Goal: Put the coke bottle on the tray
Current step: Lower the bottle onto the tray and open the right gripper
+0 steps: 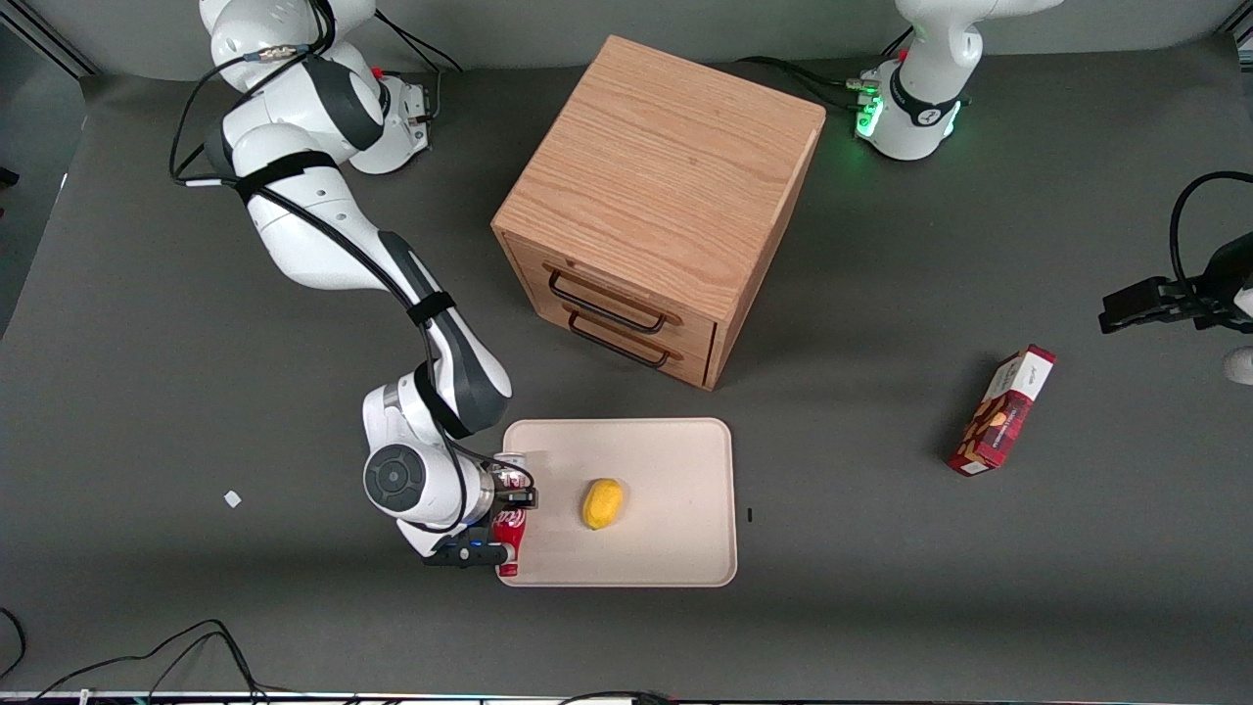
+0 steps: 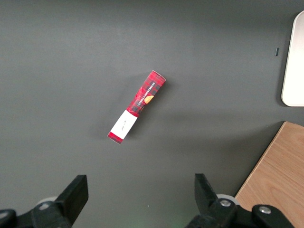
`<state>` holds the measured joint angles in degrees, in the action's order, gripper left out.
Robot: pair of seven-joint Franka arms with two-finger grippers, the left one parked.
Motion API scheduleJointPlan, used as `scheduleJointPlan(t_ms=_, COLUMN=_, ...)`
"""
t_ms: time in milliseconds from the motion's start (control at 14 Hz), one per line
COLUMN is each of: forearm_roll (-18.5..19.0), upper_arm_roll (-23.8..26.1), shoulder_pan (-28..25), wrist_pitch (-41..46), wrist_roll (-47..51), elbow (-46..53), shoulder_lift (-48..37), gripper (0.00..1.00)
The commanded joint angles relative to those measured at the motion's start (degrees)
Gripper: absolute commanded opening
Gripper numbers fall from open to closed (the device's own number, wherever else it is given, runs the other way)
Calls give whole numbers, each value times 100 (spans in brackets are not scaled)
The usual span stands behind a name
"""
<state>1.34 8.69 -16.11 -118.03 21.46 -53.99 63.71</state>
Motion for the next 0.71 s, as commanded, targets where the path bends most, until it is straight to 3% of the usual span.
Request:
scheduleJointPlan(t_ms=0, forearm_roll=-107, upper_arm_roll=-26, shoulder_pan=-51, wrist_pitch=-18, wrist_roll=104, elbow=152, shoulder_lift=45, gripper=72)
scheduleJointPlan(t_ms=71, forearm_roll=-107, upper_arm_roll=-26, shoulder_pan=-50, wrist_pitch=-18, wrist_roll=104, elbow=143, shoulder_lift=36, gripper=79)
scheduleJointPlan(t_ms=143, forearm_roll=-107, upper_arm_roll=-26, shoulder_pan=-50, wrist_pitch=-18, wrist_roll=95, elbow=117, shoulder_lift=36, gripper=100)
scheduleJointPlan(t_ms=643, forearm_roll=-107, upper_arm_roll=-17, shoulder_pan=-42, wrist_pitch=-45, wrist_roll=104, elbow=108, shoulder_lift=1, gripper=100)
